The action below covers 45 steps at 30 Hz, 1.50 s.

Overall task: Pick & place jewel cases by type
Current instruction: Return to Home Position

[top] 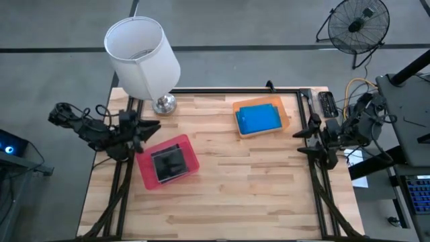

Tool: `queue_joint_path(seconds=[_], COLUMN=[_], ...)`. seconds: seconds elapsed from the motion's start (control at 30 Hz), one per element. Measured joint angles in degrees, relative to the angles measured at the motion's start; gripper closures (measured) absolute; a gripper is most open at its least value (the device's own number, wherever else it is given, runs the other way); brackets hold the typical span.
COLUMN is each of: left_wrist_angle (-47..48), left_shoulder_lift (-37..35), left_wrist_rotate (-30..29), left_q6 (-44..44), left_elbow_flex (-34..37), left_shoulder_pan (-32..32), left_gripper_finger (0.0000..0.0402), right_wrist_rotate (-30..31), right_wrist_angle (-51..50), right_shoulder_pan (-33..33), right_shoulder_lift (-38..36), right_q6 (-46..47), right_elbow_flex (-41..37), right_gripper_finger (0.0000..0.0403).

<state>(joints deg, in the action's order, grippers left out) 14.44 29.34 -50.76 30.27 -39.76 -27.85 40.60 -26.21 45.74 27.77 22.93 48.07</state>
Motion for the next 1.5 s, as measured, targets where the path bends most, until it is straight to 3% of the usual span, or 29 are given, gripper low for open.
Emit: queue_joint_path(seconds=[0.13,0.27,0.43,0.6,0.77,0.93,1.5], left_wrist_angle=[0.0,0.3,0.1,0.1,-0.6,-0.5,-0.7], left_shoulder_lift=[-2.7,-5.7,-10.7,-15.9,-21.1,-25.0,-29.3], left_wrist_rotate=[6.7,12.2,20.9,21.8,24.5,27.3,31.3], left_q6=[-5.2,-7.8,-10.9,-12.5,-17.0,-18.9,-19.3], left_elbow_flex=[3.4,7.1,11.5,15.8,18.8,21.0,27.9], left_shoulder_pan=[0.0,0.0,0.0,0.0,0.0,0.0,0.0], left_gripper_finger=[0.0314,0.0314,0.0314,0.0314,0.0314,0.0314,0.0314], right_wrist_rotate=[-1.4,-8.4,-8.9,-10.9,-16.9,-16.9,-17.0], right_wrist_angle=[-2.4,-1.5,1.3,7.1,17.6,18.3,32.1], right_shoulder_pan=[0.0,0.0,0.0,0.0,0.0,0.0,0.0], right_shoulder_lift=[-0.6,-3.3,-7.2,-13.1,-20.2,-27.6,-27.8], right_q6=[-3.3,-3.8,-4.2,-8.9,-15.8,-15.2,-16.5], right_elbow_flex=[-1.5,-4.4,-9.6,-17.5,-26.5,-33.6,-44.2], right_gripper_finger=[0.0154,0.0151,0.0153,0.0153,0.0153,0.0162,0.0168])
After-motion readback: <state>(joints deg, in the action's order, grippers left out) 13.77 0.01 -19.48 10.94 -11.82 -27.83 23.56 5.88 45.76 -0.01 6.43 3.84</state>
